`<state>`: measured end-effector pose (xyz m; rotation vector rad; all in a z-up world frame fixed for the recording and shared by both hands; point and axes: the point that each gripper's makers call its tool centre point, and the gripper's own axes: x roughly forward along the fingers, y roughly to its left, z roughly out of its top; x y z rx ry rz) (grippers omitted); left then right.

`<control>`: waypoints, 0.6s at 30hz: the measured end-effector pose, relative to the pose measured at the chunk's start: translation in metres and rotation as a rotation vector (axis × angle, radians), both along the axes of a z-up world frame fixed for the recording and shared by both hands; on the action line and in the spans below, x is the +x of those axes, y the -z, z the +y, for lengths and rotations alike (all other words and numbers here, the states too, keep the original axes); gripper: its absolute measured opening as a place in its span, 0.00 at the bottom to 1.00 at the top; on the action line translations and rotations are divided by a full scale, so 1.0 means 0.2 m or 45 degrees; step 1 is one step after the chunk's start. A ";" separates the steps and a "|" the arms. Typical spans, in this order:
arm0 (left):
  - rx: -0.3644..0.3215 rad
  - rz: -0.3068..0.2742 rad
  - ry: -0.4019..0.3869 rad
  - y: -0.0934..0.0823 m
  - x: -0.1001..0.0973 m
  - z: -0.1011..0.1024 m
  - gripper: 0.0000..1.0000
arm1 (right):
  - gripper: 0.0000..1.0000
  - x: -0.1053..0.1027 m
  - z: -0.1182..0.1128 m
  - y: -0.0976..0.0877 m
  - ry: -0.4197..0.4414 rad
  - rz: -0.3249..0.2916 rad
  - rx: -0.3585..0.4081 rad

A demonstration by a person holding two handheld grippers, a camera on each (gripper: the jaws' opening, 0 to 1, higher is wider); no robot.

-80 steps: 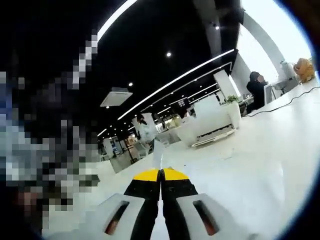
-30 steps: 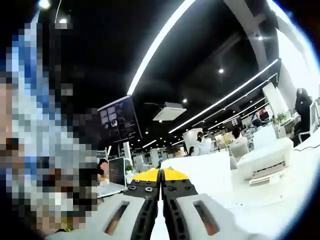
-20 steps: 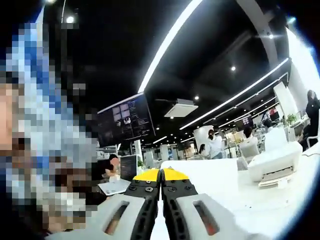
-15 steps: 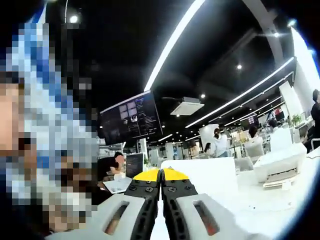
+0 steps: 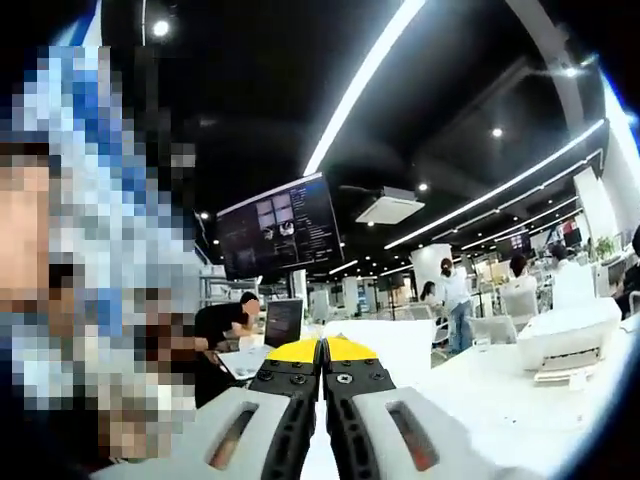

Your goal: Organize the stack of printing papers by aligning and flattening the scattered papers on the table

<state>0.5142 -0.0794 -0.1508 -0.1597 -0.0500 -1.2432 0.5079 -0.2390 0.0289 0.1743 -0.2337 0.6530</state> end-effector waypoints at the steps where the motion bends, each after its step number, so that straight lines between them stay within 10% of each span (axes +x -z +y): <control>1: 0.007 -0.007 0.002 0.00 0.00 0.00 0.97 | 0.00 -0.02 0.03 -0.02 -0.015 -0.014 -0.025; 18: 0.006 -0.014 -0.009 -0.01 0.00 0.01 0.96 | 0.00 -0.17 0.23 -0.11 -0.104 -0.092 -0.152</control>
